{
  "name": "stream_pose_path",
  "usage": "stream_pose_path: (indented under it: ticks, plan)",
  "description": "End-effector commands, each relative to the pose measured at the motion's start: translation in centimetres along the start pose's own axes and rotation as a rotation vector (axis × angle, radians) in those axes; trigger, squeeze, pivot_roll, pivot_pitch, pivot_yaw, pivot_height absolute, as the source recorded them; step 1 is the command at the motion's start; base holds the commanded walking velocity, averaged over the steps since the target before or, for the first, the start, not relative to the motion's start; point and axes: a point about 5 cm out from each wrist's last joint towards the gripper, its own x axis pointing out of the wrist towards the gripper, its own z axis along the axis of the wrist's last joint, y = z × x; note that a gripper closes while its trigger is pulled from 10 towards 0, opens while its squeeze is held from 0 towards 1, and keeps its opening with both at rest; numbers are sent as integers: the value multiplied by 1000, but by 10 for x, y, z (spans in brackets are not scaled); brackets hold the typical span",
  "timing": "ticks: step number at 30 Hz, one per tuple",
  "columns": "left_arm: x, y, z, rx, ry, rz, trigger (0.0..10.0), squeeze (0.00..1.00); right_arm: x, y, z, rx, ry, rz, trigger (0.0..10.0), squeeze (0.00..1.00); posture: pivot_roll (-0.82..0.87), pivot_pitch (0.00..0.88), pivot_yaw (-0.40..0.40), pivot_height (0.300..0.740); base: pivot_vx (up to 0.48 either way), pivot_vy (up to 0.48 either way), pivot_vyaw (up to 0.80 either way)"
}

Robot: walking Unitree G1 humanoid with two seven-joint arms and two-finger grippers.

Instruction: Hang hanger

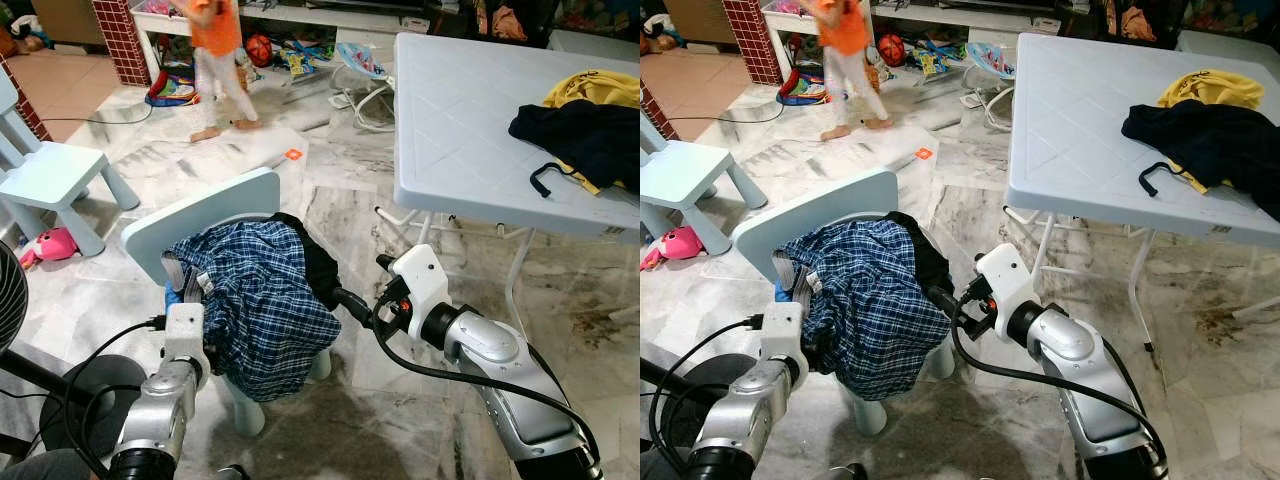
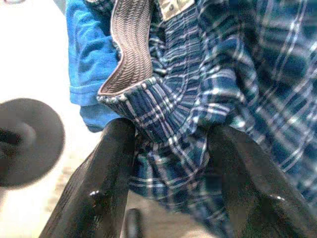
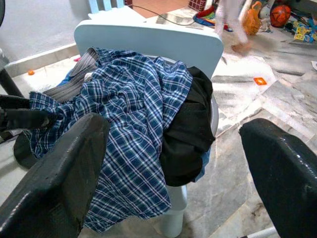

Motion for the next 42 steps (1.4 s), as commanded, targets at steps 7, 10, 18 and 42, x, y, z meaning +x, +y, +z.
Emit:
stream_pose_path:
  ticks: [7,10,18,42]
  plan:
    - [4,-3,-1,-233,-5,-13,10000,1000,1,-1,1,-13,1,11,10000,0,-152,110,-74,740,0,0,0]
    - [5,-2,-3,-286,9,-7,10000,1000,1,0,1,-13,0,12,10000,0,-153,110,-74,740,0,0,0]
    - [9,10,-5,-404,25,41,10000,0,1,-1,1,-14,1,12,10000,0,-158,114,-74,740,0,0,0]
    - [20,12,9,-533,10,42,0,0,1,1,0,-19,5,19,10000,0,-170,124,-79,740,0,0,0]
